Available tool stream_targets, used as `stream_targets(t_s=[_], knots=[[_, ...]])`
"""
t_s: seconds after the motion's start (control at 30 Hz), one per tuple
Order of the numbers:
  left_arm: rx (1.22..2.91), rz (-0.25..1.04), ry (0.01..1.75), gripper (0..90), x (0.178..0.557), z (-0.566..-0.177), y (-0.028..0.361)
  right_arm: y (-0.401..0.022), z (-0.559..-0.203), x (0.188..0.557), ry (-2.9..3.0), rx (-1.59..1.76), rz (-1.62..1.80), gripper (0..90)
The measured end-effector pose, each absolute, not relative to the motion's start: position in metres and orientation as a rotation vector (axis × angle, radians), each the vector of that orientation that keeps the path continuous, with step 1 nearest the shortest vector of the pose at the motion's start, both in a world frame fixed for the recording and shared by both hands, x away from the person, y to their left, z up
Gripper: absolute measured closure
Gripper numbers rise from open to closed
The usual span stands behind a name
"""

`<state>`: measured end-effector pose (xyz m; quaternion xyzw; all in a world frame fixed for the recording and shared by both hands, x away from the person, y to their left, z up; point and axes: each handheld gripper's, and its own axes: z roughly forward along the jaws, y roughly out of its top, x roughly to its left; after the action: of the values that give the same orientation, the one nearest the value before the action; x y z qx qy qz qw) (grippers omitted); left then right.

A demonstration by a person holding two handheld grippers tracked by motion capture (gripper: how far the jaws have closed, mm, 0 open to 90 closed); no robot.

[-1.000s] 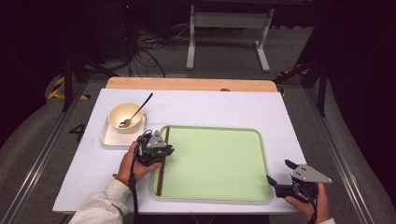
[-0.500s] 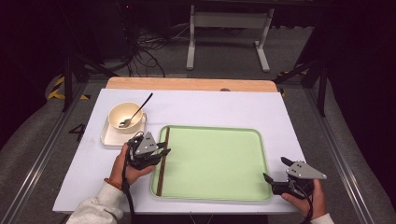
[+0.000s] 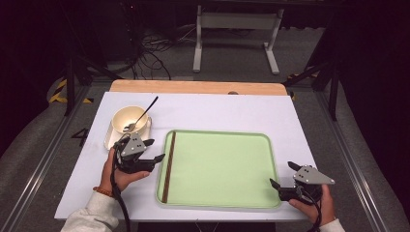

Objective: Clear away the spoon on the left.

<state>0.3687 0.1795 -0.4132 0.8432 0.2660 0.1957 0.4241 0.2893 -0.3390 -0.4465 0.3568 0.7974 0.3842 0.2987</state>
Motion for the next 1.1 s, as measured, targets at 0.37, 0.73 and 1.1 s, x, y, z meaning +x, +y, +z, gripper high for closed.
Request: stream_targets(t_s=[0.37,0.73,1.1], knots=[[2.099,0.601,0.723,40.9,0.378,-0.395,0.204,-0.338,-0.448,0.29,2.112,0.947,1.022,13.0],[2.087,0.596,0.845,47.8,0.416,-0.382,0.239,-0.336,-0.449,0.29,2.129,0.938,1.015,13.0],[2.213,0.568,0.91,50.6,0.464,-0.39,0.235,-0.34,-0.451,0.285,2.121,0.96,1.0,13.0]])
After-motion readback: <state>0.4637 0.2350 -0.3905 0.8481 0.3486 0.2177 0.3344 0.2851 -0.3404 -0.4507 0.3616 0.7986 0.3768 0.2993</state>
